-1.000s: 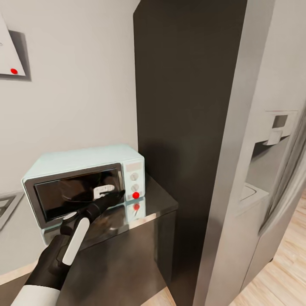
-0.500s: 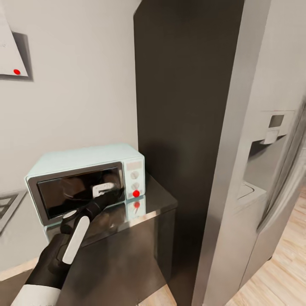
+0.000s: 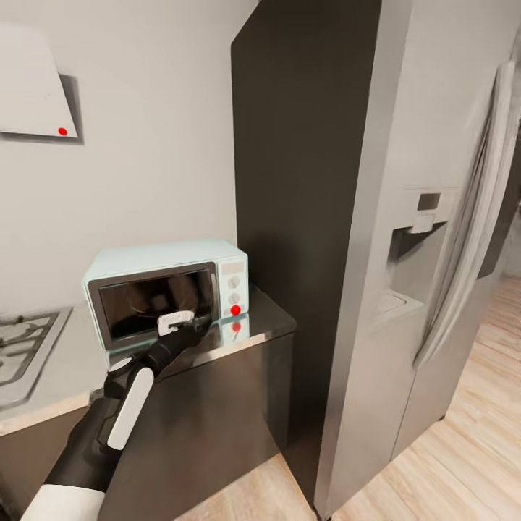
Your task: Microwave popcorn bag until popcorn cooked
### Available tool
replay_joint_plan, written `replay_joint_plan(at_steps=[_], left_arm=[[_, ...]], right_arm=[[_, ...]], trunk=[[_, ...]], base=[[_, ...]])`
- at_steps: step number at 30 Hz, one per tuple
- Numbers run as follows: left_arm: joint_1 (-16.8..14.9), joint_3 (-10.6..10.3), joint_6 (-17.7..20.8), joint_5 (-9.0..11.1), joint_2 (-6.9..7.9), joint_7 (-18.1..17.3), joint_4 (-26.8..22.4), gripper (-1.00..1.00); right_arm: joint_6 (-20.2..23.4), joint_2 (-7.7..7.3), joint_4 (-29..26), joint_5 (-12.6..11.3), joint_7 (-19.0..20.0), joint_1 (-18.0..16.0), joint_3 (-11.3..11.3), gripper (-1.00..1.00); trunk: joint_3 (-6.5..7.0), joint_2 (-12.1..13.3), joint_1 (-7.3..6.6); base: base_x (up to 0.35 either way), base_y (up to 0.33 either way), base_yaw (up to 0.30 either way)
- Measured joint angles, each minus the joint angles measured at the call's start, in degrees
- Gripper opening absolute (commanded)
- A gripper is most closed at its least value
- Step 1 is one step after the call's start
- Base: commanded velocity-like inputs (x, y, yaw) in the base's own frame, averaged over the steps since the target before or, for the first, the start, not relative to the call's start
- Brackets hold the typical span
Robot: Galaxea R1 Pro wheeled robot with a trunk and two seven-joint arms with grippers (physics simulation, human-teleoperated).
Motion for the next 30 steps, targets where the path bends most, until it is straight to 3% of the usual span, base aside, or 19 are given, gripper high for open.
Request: replay_joint_plan(at_steps=[8,11,14,17,19,21,22,26,30], left_arm=[[0.00,-0.01,0.00,-0.07,-0.21,0.08,0.25,1.00],[0.04,-0.07,-0.03,0.30,-1.58,0.06,3.90,1.00],[0.01,-0.12,-1.15,0.22,-3.39,-0.44,13.56,1.00],[0.00,-0.09,-8.13,0.00,-3.72,-0.52,19.88,1.00],[-0.01,-0.08,-10.18,0.06,-3.70,-0.55,22.49,1.00],[0.00,-0.07,-11.26,0.15,-3.57,-0.50,28.08,1.00],[0.00,0.05,-11.59,0.13,-3.09,-0.54,34.25,1.00],[0.01,0.29,-12.90,0.19,-2.18,-0.72,50.95,1.00],[0.01,0.45,-21.11,-0.01,-2.21,-0.66,68.79,1.00]], right_arm=[[0.00,0.02,0.00,0.42,0.02,0.00,-0.01,1.00],[0.04,0.03,0.00,0.40,0.07,0.00,0.03,1.00],[0.08,0.11,0.00,0.40,0.06,0.00,0.03,1.00],[0.09,0.13,0.00,0.47,0.06,0.00,0.03,1.00],[0.05,0.13,0.00,0.43,0.06,0.00,0.03,1.00],[0.01,0.13,0.00,0.41,0.06,0.00,0.04,1.00],[0.06,0.15,0.00,0.41,0.06,0.00,0.04,1.00],[0.01,0.20,0.00,0.32,0.07,0.00,0.04,1.00],[0.00,0.21,0.00,0.31,0.07,0.00,0.04,1.00]], trunk=[[0.00,0.00,0.00],[0.00,0.00,0.00],[-0.01,0.00,0.00],[0.00,0.00,-0.03],[0.00,0.00,-0.03],[-0.01,0.00,-0.03],[-0.01,0.00,-0.03],[-0.01,-0.01,-0.03],[-0.01,-0.01,-0.03]], base=[[-0.346,0.000,0.000],[-0.344,0.000,0.000],[-0.249,0.000,0.000],[-0.061,0.000,0.000],[-0.014,0.000,0.000],[-0.003,0.000,0.000],[-0.001,0.000,0.000],[0.000,0.000,0.000],[0.000,0.000,0.000]])
